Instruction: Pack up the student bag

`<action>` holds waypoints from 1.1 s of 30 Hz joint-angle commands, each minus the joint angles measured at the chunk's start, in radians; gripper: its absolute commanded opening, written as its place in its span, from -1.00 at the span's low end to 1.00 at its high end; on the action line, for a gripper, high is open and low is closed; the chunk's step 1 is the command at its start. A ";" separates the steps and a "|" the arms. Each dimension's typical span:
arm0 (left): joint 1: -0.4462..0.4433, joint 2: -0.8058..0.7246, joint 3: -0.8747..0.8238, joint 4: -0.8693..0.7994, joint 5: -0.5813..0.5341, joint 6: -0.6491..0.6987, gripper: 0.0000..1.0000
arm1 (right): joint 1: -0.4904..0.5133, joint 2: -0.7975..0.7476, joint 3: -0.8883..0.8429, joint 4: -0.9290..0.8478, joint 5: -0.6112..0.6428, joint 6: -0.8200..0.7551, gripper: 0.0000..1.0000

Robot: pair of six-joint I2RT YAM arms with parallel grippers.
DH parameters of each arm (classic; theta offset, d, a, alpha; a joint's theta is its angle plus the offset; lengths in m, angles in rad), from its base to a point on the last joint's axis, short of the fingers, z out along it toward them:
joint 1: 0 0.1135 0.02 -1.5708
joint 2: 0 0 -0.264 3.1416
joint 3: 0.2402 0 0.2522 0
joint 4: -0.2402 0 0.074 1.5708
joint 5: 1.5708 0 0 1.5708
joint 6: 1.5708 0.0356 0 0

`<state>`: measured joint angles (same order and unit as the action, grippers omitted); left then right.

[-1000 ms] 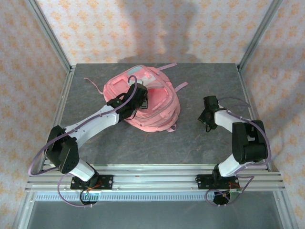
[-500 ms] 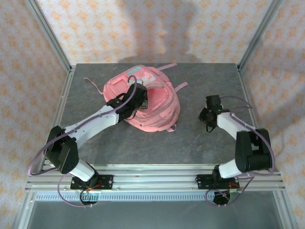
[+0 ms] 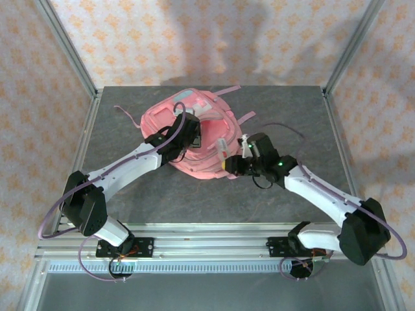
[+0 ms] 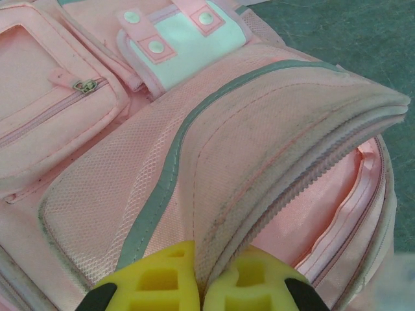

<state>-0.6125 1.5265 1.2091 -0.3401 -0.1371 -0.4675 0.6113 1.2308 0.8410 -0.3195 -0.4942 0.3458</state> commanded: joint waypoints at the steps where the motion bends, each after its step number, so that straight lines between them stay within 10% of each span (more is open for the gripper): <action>1: 0.000 -0.028 0.049 0.085 0.023 -0.035 -1.00 | 0.004 0.054 0.063 0.057 -0.038 -0.002 -0.52; 10: -0.001 -0.040 0.037 0.085 0.040 -0.040 -1.00 | -0.024 0.356 0.344 0.047 0.123 0.151 -0.44; 15: -0.002 -0.049 0.026 0.090 0.048 -0.042 -1.00 | -0.042 0.403 0.354 0.148 0.081 0.223 0.05; 21: 0.000 -0.049 0.014 0.105 0.065 -0.040 -1.00 | -0.041 0.417 0.307 0.212 0.033 0.259 0.05; 27: -0.001 -0.046 -0.001 0.122 0.086 -0.055 -1.00 | -0.041 0.449 0.302 0.240 0.039 0.274 -0.12; 33: -0.003 -0.051 -0.008 0.128 0.101 -0.079 -1.00 | -0.039 0.515 0.321 0.346 -0.036 0.282 -0.91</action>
<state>-0.6125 1.5265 1.2003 -0.3176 -0.0780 -0.5007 0.5682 1.7226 1.1442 -0.0544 -0.4908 0.6266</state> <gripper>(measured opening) 0.050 0.056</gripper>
